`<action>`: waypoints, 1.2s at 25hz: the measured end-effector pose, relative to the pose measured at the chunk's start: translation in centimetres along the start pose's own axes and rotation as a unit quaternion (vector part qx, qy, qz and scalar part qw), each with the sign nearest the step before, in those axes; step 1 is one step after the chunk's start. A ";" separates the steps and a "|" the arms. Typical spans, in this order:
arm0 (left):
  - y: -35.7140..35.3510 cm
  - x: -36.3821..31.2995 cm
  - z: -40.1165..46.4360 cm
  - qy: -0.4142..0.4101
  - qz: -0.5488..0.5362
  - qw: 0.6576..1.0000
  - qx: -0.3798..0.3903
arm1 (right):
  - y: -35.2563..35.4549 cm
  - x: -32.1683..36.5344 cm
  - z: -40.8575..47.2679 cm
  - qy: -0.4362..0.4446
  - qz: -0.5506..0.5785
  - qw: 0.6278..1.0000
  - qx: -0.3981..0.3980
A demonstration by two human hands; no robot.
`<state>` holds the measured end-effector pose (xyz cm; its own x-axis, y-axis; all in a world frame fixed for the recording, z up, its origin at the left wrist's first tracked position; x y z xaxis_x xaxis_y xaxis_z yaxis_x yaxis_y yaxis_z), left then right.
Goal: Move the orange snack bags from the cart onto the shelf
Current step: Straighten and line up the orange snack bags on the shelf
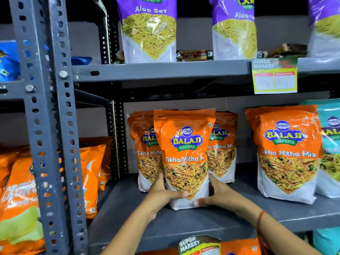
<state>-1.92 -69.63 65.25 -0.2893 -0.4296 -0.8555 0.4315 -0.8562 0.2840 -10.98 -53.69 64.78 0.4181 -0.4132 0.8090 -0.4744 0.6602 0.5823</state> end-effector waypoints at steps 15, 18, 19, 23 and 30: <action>9.5 0.3 -5.1 -0.046 -0.035 0.995 -0.085 | -7.0 6.0 -0.7 0.045 -0.007 0.998 -0.033; 9.8 1.1 -5.3 -0.037 -0.039 0.995 -0.084 | -8.0 5.6 -0.3 0.034 -0.022 0.998 -0.038; 9.8 1.2 -5.3 -0.036 -0.041 0.995 -0.082 | -7.9 5.4 -0.2 0.030 -0.024 0.998 -0.042; 9.2 1.0 -5.1 -0.036 -0.046 0.996 -0.068 | -7.6 4.9 -0.1 0.029 -0.002 0.999 -0.044; 8.4 0.8 -4.7 -0.043 -0.056 0.995 -0.066 | -7.1 4.4 -0.1 0.022 0.042 0.998 -0.034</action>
<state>5.49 -75.81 64.94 -0.4110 -0.3612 -0.8370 0.4994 -0.8574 0.1248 -5.65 -60.13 64.14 0.4134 -0.3279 0.8494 -0.4565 0.7325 0.5050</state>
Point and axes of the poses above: each hand's wrist, its own z-axis towards the middle knuckle, its own y-axis out of the back of the hand, x = y × z, the point moved 10 cm from there along z, towards the middle knuckle, and after that the axes turned 15 degrees about -y, right-handed, at the moved point
